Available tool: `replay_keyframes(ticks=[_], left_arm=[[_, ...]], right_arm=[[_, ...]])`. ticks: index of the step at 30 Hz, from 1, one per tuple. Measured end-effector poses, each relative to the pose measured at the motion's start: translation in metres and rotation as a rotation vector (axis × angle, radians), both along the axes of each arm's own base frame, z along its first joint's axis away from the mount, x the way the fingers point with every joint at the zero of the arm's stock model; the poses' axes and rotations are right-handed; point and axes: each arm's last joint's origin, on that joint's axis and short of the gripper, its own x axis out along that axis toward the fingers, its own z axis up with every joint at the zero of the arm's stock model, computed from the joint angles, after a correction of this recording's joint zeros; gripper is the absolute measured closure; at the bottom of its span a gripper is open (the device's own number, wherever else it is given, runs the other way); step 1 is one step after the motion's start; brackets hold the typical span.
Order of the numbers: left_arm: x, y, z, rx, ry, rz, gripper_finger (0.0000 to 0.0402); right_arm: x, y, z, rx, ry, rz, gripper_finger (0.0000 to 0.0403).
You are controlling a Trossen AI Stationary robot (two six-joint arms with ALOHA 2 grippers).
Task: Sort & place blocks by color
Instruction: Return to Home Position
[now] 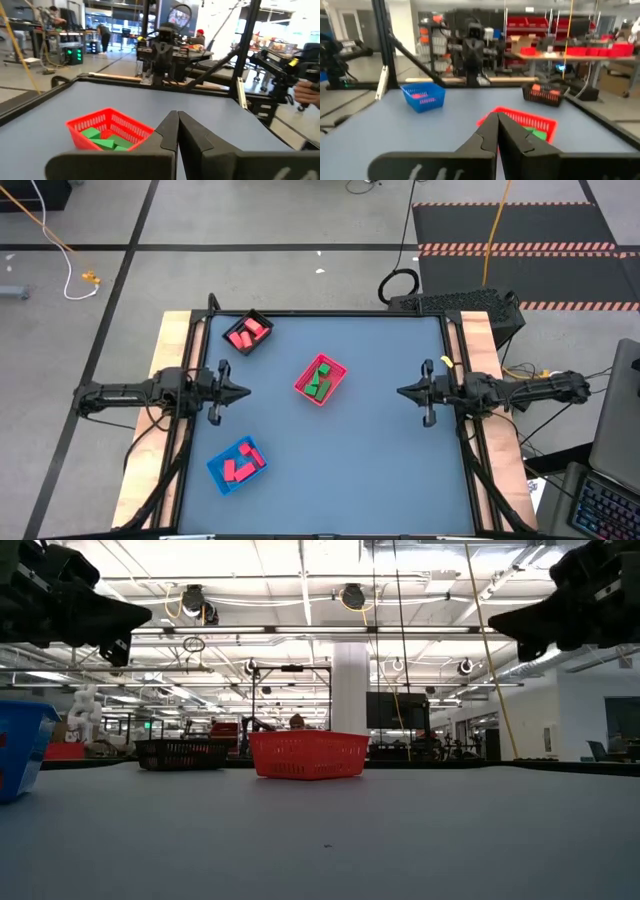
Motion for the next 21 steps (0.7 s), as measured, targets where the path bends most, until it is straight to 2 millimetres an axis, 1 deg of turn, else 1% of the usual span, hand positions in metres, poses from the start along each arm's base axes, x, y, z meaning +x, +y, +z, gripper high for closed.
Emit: replay_keyframes(ticks=[4, 7, 11, 21], left_arm=[[0.0001, 0.0003, -0.0030, 0.006, 0.031, -0.015, 0.0392], [0.0001, 0.0003, -0.0049, 0.053, 0.048, -0.014, 0.0392], [0.0001, -0.0001, -0.0062, 0.095, 0.059, -0.017, 0.0392], [0.0002, -0.0001, -0.0063, 0.089, 0.060, -0.017, 0.0392]], right_arm=[[0.0002, -0.0016, -0.0034, 0.022, 0.034, 0.021, 0.0403], [0.0003, -0.0018, -0.0072, 0.015, 0.073, 0.018, 0.0403], [0.0002, -0.0019, -0.0070, 0.007, 0.071, 0.015, 0.0403], [0.0003, -0.0019, -0.0070, 0.032, 0.069, 0.013, 0.0403]])
